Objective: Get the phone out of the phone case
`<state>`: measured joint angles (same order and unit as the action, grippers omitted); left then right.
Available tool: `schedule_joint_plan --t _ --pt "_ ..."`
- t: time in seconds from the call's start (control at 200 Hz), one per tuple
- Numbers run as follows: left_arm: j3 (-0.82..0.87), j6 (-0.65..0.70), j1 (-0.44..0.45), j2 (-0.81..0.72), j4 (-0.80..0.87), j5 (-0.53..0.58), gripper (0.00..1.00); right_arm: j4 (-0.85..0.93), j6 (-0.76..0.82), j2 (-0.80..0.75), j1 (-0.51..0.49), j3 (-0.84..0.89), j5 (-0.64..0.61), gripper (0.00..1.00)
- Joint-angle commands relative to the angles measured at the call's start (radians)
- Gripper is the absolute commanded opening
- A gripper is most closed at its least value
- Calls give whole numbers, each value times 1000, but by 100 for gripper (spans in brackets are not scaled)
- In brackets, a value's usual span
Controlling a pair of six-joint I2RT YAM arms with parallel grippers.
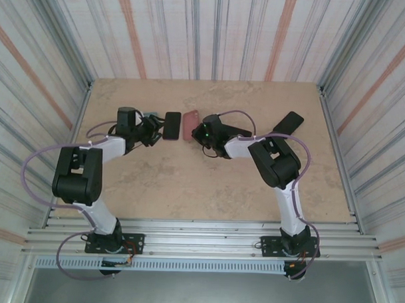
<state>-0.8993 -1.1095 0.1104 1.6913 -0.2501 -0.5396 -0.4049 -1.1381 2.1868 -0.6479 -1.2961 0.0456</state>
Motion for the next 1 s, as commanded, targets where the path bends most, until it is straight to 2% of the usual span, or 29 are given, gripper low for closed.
schedule_joint_plan --t 0.0,0.125,0.331,0.561,0.837,0.997 --pt "14 44 -8 -53 45 -11 72 33 44 35 -8 -48 3 17" --pt "22 50 -8 -82 49 -24 72 55 61 46 -10 -63 1 20" --pt "27 57 -8 -93 42 -29 72 99 125 51 -12 -96 0 31" --pt "40 62 -8 -111 21 -18 72 262 297 24 -20 -134 -108 46" --pt "30 66 -8 -102 25 -19 72 373 442 21 -31 -178 -188 48" --pt "16 79 -8 -109 44 -20 72 348 465 8 -29 -161 -182 48"
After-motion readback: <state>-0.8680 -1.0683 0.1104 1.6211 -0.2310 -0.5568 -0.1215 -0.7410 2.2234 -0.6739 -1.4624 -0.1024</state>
